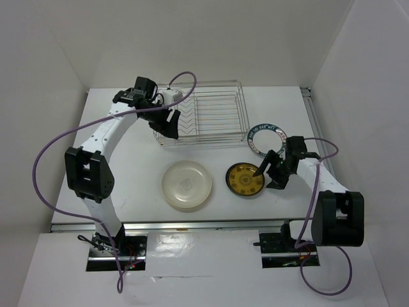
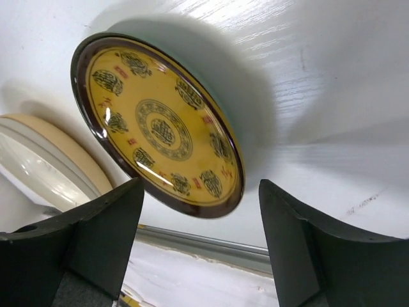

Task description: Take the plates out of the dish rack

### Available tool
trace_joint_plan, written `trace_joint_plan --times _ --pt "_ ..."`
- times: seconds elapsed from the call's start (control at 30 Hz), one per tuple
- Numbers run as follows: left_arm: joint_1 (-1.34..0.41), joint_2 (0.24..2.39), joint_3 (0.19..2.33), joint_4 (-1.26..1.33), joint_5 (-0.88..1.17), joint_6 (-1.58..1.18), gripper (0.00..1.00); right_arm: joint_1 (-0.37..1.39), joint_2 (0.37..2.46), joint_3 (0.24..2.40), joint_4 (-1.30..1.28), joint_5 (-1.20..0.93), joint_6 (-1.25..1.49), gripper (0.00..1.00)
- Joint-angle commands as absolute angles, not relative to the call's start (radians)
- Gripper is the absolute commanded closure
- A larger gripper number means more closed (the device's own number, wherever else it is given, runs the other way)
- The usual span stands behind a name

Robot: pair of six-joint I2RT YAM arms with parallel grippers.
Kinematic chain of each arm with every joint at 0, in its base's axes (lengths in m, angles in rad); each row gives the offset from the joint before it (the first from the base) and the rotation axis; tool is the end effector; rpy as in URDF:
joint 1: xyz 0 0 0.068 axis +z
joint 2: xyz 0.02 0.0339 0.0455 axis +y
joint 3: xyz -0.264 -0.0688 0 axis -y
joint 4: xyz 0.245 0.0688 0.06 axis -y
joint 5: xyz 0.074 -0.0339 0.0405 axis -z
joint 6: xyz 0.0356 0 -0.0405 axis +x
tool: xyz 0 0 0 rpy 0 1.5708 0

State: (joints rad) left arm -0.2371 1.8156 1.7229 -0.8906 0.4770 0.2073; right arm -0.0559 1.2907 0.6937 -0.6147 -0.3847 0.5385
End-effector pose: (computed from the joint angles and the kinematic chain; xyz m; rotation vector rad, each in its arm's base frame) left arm 0.3772 -0.1080 0.3188 0.7292 2.3945 -0.6181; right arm 0.2214 0.0010 0.1789 0.7289 2.7194 0.6541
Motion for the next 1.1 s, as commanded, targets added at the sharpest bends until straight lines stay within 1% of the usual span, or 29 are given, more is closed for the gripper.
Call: trace_joint_plan --times 0.0,0.17,0.3,0.4,0.47,0.5,0.53,0.57,0.6,0.63,0.73,0.77,0.8,0.9,0.93,0.97,1.07 --pt "-0.239 1.787 1.727 -0.902 0.511 0.222 0.23 -0.008 1.308 0.767 -0.704 -0.29 0.561 0.2" --pt "-0.239 1.796 1.736 -0.902 0.511 0.222 0.23 0.072 1.396 0.787 -0.697 -0.223 0.598 0.2" --pt "-0.239 1.786 1.736 -0.902 0.479 0.232 0.23 0.118 1.44 0.839 -0.678 -0.207 0.609 0.2" --pt "-0.23 1.755 1.726 -0.881 0.443 0.216 0.23 0.156 1.416 0.903 -0.736 -0.097 0.618 0.2" --pt "-0.221 1.708 1.694 -0.836 0.349 0.169 0.23 0.166 1.378 0.957 -0.785 -0.011 0.659 0.19" --pt "-0.209 1.688 1.662 -0.768 0.291 0.116 0.23 0.166 1.335 0.972 -0.796 0.064 0.681 0.15" --pt "-0.192 1.668 1.646 -0.731 0.146 0.089 0.23 0.166 1.315 1.001 -0.807 0.098 0.681 0.13" --pt "-0.181 1.631 1.631 -0.695 0.068 0.065 0.23 0.166 1.293 1.015 -0.816 0.127 0.69 0.1" --pt "-0.155 1.615 1.617 -0.666 -0.005 0.045 0.18 0.141 1.26 1.028 -0.816 0.168 0.69 0.08" --pt "-0.141 1.603 1.594 -0.619 -0.141 0.008 0.15 0.129 1.247 1.048 -0.816 0.181 0.666 0.0" --pt "-0.091 1.578 1.571 -0.586 -0.315 -0.015 0.05 0.054 1.245 1.086 -0.845 0.195 0.623 0.0" --pt "-0.081 1.578 1.571 -0.575 -0.427 -0.031 0.03 0.034 1.259 1.133 -0.871 0.212 0.623 0.0" --pt "-0.072 1.566 1.559 -0.575 -0.474 -0.031 0.01 0.014 1.276 1.164 -0.944 0.238 0.623 0.0" --pt "-0.037 1.533 1.508 -0.565 -0.581 -0.052 0.0 -0.049 1.354 1.291 -1.079 0.385 0.695 0.0" --pt "-0.019 1.519 1.49 -0.552 -0.592 -0.052 0.0 -0.061 1.389 1.32 -1.173 0.449 0.721 0.0" --pt "-0.009 1.491 1.453 -0.552 -0.592 -0.063 0.0 -0.089 1.4 1.368 -1.208 0.471 0.765 0.0" --pt "0.024 1.441 1.382 -0.543 -0.574 -0.089 0.0 -0.115 1.411 1.385 -1.313 0.524 0.828 0.0"
